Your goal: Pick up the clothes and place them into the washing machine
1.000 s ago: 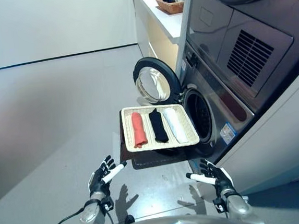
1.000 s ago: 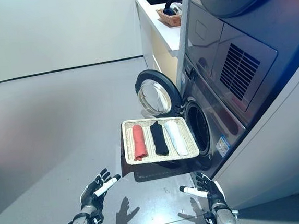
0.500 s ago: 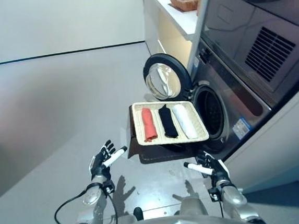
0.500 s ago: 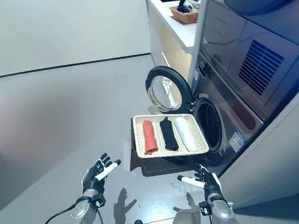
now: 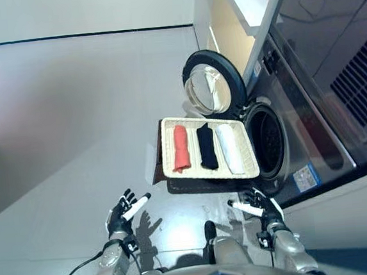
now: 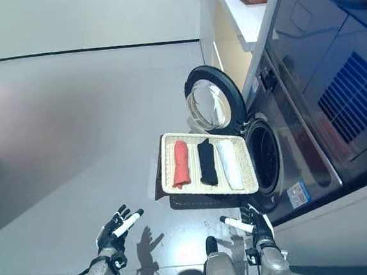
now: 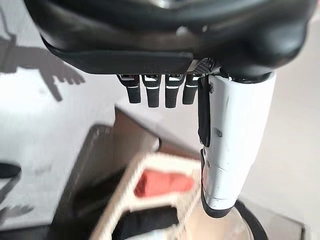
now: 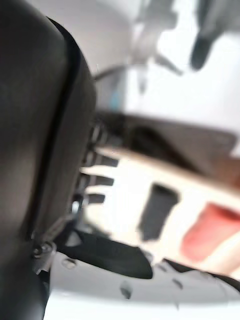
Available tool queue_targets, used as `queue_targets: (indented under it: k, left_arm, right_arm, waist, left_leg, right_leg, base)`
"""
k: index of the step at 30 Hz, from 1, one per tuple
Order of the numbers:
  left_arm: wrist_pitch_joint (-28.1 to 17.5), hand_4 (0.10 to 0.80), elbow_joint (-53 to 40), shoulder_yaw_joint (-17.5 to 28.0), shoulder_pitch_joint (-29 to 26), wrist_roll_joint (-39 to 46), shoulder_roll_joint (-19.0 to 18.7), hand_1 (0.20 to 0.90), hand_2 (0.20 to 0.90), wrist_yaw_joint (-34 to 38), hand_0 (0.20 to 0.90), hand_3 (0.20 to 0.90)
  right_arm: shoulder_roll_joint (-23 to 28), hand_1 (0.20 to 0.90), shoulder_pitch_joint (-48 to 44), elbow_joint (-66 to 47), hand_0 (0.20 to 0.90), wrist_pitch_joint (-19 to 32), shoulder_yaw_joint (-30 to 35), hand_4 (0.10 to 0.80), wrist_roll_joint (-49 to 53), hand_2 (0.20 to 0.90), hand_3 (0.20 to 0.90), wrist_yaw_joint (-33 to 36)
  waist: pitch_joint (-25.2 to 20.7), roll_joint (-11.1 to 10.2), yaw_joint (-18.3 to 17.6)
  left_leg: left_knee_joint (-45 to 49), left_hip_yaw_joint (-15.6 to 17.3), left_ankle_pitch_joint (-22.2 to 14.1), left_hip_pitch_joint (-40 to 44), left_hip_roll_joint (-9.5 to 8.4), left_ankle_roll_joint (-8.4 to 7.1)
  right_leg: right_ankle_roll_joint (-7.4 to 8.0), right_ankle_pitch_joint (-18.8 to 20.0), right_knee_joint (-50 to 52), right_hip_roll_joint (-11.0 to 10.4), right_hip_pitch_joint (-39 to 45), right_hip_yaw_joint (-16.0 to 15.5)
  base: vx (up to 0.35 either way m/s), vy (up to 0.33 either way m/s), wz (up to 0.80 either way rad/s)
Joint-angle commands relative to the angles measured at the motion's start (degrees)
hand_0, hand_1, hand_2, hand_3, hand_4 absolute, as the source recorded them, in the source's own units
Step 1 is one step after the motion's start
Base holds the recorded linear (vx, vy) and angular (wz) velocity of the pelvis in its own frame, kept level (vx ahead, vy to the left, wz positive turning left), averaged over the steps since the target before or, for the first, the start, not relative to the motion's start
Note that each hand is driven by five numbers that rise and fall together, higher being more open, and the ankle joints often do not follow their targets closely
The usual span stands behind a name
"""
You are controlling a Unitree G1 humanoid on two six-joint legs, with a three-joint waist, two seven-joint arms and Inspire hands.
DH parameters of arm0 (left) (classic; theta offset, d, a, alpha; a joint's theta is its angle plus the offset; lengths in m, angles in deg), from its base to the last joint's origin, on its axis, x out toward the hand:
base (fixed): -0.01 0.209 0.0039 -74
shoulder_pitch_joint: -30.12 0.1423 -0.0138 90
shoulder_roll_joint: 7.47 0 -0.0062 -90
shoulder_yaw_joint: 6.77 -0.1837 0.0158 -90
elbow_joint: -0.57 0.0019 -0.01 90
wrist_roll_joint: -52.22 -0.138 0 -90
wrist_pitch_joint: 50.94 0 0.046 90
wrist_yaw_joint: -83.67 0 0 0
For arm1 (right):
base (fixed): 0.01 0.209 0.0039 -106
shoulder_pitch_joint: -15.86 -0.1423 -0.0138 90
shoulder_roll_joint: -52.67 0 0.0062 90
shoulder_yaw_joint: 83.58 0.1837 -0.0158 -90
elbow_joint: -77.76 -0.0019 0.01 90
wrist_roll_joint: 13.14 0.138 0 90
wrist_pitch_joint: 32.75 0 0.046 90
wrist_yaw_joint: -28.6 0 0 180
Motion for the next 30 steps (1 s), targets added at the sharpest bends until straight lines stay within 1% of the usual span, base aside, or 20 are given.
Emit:
queue_targets:
  k: [1, 5, 6, 7, 8, 10, 11, 12, 13, 14, 15, 16, 17, 18, 20, 23, 24, 26, 28, 30]
  left_arm:
    - [-6.22, 0.800, -6.18, 0.64, -4.71, 1.23, -1.95, 0.900, 0.900, 0.95, 0.900, 0.900]
    - [-6.83, 0.800, -5.25, -1.03, -7.88, 1.12, -1.76, 0.900, 0.900, 2.14, 0.900, 0.900]
    - [-6.76, 0.800, -4.70, -1.71, -9.02, 1.23, -1.61, 0.900, 0.900, 2.31, 0.900, 0.900]
    - [-6.78, 0.800, -4.64, -1.70, -9.10, 1.24, -1.60, 0.900, 0.900, 2.30, 0.900, 0.900]
    - [-6.66, 0.800, -5.00, -2.37, -9.43, 0.96, -1.30, 0.900, 0.900, 2.26, 0.900, 0.900]
    - [-6.17, 0.800, -5.06, -3.00, -9.22, 0.92, -1.08, 0.900, 0.900, 2.08, 0.900, 0.900]
    - [-5.78, 0.800, -4.80, -3.78, -9.71, 1.09, -0.87, 0.900, 0.900, 2.12, 0.900, 0.900]
    - [-5.79, 0.800, -4.79, -3.80, -9.76, 1.10, -0.86, 0.900, 0.900, 2.12, 0.900, 0.900]
    - [-5.69, 0.800, -4.71, -3.97, -10.14, 1.21, -0.90, 0.900, 0.900, 2.05, 0.900, 0.900]
    - [-5.70, 0.800, -4.65, -3.76, -10.54, 1.39, -0.96, 0.900, 0.900, 2.28, 0.900, 0.900]
    - [-5.81, 0.800, -4.28, -3.50, -11.00, 1.60, -1.08, 0.900, 0.900, 2.61, 0.900, 0.900]
    - [-5.98, 0.800, -3.97, -3.35, -11.37, 2.02, -1.04, 0.900, 0.900, 2.98, 0.900, 0.900]
    - [-6.12, 0.800, -3.06, -3.20, -11.70, 2.62, -1.01, 0.900, 0.900, 3.54, 0.900, 0.900]
    - [-6.22, 0.800, -2.69, -3.08, -11.86, 2.75, -1.00, 0.900, 0.900, 3.79, 0.900, 0.900]
    - [-6.41, 0.800, -2.17, -2.75, -11.40, 2.54, -1.05, 0.900, 0.900, 4.20, 0.900, 0.900]
    - [-6.45, 0.800, -1.97, -1.78, -9.73, 2.74, -0.88, 0.900, 0.900, 4.02, 0.900, 0.900]
    - [-6.42, 0.800, -2.24, -1.40, -9.17, 2.79, -0.75, 0.900, 0.900, 3.86, 0.900, 0.900]
    - [-6.57, 0.800, -2.64, -1.07, -8.26, 2.83, -0.59, 0.900, 0.900, 3.54, 0.900, 0.900]
    - [-6.67, 0.800, -2.59, -0.93, -8.18, 2.73, -0.65, 0.900, 0.900, 3.55, 0.900, 0.900]
    - [-7.08, 0.800, -3.94, -0.97, -8.02, 2.92, -0.83, 0.900, 0.900, 3.58, 0.900, 0.900]
  right_arm:
    - [0.85, 0.900, -5.90, -2.94, 0.900, 4.78, -0.84, 0.800, 0.41, 0.900, 0.900, 1.49]
    - [0.85, 0.900, -6.97, -2.82, 0.900, 5.22, -1.74, 0.800, 1.02, 0.900, 0.900, 2.19]
    - [0.77, 0.900, -7.55, -2.21, 0.900, 5.19, -2.37, 0.800, 0.86, 0.900, 0.900, 2.65]
    - [0.77, 0.900, -7.62, -2.16, 0.900, 5.21, -2.37, 0.800, 0.86, 0.900, 0.900, 2.66]
    - [0.75, 0.900, -7.41, -2.51, 0.900, 5.22, -2.83, 0.800, 1.17, 0.900, 0.900, 2.67]
    - [1.07, 0.900, -7.27, -2.17, 0.900, 5.40, -2.86, 0.800, 1.18, 0.900, 0.900, 2.93]
    - [1.20, 0.900, -7.69, -1.61, 0.900, 5.60, -2.44, 0.800, 1.49, 0.900, 0.900, 3.81]
    - [1.20, 0.900, -7.71, -1.60, 0.900, 5.61, -2.40, 0.800, 1.49, 0.900, 0.900, 3.81]
    - [1.20, 0.900, -7.79, -1.70, 0.900, 5.70, -1.95, 0.800, 1.87, 0.900, 0.900, 4.11]
    - [1.23, 0.900, -7.96, -2.02, 0.900, 5.82, -1.67, 0.800, 2.09, 0.900, 0.900, 4.42]
    - [1.32, 0.900, -8.37, -1.86, 0.900, 5.93, -1.53, 0.800, 2.08, 0.900, 0.900, 4.73]
    - [1.38, 0.900, -9.01, -1.31, 0.900, 6.03, -1.66, 0.800, 2.04, 0.900, 0.900, 5.12]
    - [1.38, 0.900, -9.89, -0.80, 0.900, 6.10, -2.05, 0.800, 2.19, 0.900, 0.900, 5.63]
    - [1.47, 0.900, -10.16, -0.71, 0.900, 6.20, -2.08, 0.800, 2.15, 0.900, 0.900, 5.69]
    - [1.25, 0.900, -10.32, -0.44, 0.900, 6.31, -2.33, 0.800, 2.00, 0.900, 0.900, 5.95]
    - [1.16, 0.900, -9.65, -0.33, 0.900, 6.13, -2.35, 0.800, 0.59, 0.900, 0.900, 6.22]
    - [1.07, 0.900, -9.39, -0.29, 0.900, 5.99, -2.20, 0.800, 0.15, 0.900, 0.900, 6.07]
    - [0.84, 0.900, -8.79, -0.10, 0.900, 5.78, -1.98, 0.800, -0.13, 0.900, 0.900, 5.82]
    - [0.72, 0.900, -8.77, 0.16, 0.900, 5.74, -2.04, 0.800, -0.15, 0.900, 0.900, 5.75]
    - [0.28, 0.900, -8.90, -0.14, 0.900, 5.61, -2.36, 0.800, -0.16, 0.900, 0.900, 5.74]
  waist:
    - [-0.50, 0.85, -0.52]
    - [-0.32, 2.26, -0.75]
    - [-0.13, 2.39, -0.72]
    - [-0.06, 2.41, -0.72]
    - [0.47, 1.91, -0.74]
    - [1.00, 0.52, 0.01]
    - [1.53, -0.87, 0.84]
    - [1.74, -0.74, 1.02]
    - [1.90, -1.38, 1.46]
    - [2.30, -1.98, 2.11]
    - [2.93, -2.70, 2.92]
    - [3.42, -3.28, 3.44]
    - [4.11, -3.25, 4.21]
    - [4.74, -3.02, 4.87]
    - [5.10, -2.25, 6.14]
    - [5.14, -0.70, 8.35]
    - [4.99, -0.08, 8.91]
    - [4.46, 0.60, 9.27]
    - [4.23, 0.90, 9.74]
    - [3.31, 0.88, 9.94]
  left_leg:
    - [-4.52, 1.25, 10.34, 14.65, 0.60, -1.69]
    - [-1.85, 0.62, 18.63, 11.88, 2.59, -3.64]
    - [-0.67, 0.73, 20.23, 11.31, 2.93, -3.81]
    - [-0.68, 0.74, 20.21, 11.35, 2.97, -3.82]
    - [5.52, 0.86, 23.04, 10.05, 2.45, -3.75]
    - [15.39, 1.37, 25.64, 6.24, 0.45, -3.69]
    - [19.79, 3.71, 25.80, 3.17, -0.20, -2.24]
    - [20.10, 3.85, 25.51, 3.28, -0.04, -2.22]
    - [20.75, 5.79, 24.82, 0.78, 0.33, -1.66]
    - [20.11, 7.68, 23.11, -2.49, 0.64, -0.83]
    - [19.31, 8.73, 20.73, -5.77, 0.33, -0.01]
    - [17.05, 9.81, 19.80, -9.38, 0.19, 0.27]
    - [14.04, 10.55, 19.59, -12.83, 1.24, -0.04]
    - [11.72, 10.89, 19.30, -13.07, 1.95, -0.48]
    - [2.18, 11.41, 21.11, -15.34, 2.39, -1.15]
    - [-7.96, 10.38, 26.90, -17.18, 1.40, -2.56]
    - [-9.80, 10.29, 27.60, -18.02, 0.87, -2.86]
    - [-11.25, 12.35, 28.85, -17.54, -0.08, -3.13]
    - [-11.18, 12.30, 29.09, -17.50, -0.58, -3.15]
    - [-10.45, 13.19, 27.48, -17.18, -1.17, -1.99]
  right_leg:
    - [6.00, 7.26, -3.60, -1.26, -5.28, 2.39]
    - [4.52, 4.90, -3.23, 0.08, -5.52, 2.75]
    - [3.91, 3.79, -2.79, 0.63, -5.20, 2.92]
    - [3.89, 3.72, -2.70, 0.65, -5.20, 2.91]
    - [2.30, 1.95, -2.03, 2.04, -3.31, 3.92]
    - [0.69, 0.55, -2.26, 2.56, 0.26, 5.11]
    - [-0.22, -0.36, -2.72, 2.53, 3.61, 5.98]
    - [-0.22, -0.41, -2.66, 2.72, 3.74, 6.08]
    - [-0.45, -0.86, -2.90, 2.44, 5.08, 6.41]
    - [-0.44, -1.43, -3.06, 2.13, 6.32, 6.97]
    - [-0.33, -1.81, -3.41, 1.84, 7.64, 7.65]
    - [-0.15, -2.24, -3.78, 1.55, 8.61, 8.18]
    - [0.25, -2.91, -3.84, 1.69, 9.69, 9.01]
    - [0.44, -3.63, -3.75, 1.95, 10.68, 9.81]
    - [0.96, -5.01, -4.38, 2.57, 12.70, 10.85]
    - [1.28, -6.70, -6.07, 3.74, 17.44, 13.75]
    - [1.32, -7.18, -6.66, 4.21, 18.75, 14.86]
    - [1.41, -8.13, -8.01, 3.95, 21.57, 16.16]
    - [1.34, -8.43, -8.52, 3.91, 22.43, 16.76]
    - [1.96, -9.85, -9.86, 2.45, 24.23, 18.20]
  base:
    - [0.119, -0.111, 0.01]
    - [0.101, -0.126, 0.10]
    - [0.090, -0.097, 0.12]
    - [0.176, -0.173, 0.13]
    - [0.193, -0.199, 0.18]
    - [0.286, -0.297, 0.06]
    - [0.233, -0.231, -0.28]
    - [0.245, -0.221, -0.49]
    - [0.159, -0.103, -0.29]
    - [0.233, -0.126, -0.15]
    - [0.194, -0.080, 0.07]
    - [0.196, -0.022, 0.11]
    - [0.199, 0.029, 0.17]
    - [0.231, 0.083, 0.11]
    - [0.304, 0.097, -0.32]
    - [0.360, 0.090, -0.53]
    - [0.356, 0.076, -0.78]
    - [0.253, 0.068, -0.58]
    - [0.193, 0.089, -0.49]
    - [0.251, 0.199, -0.67]
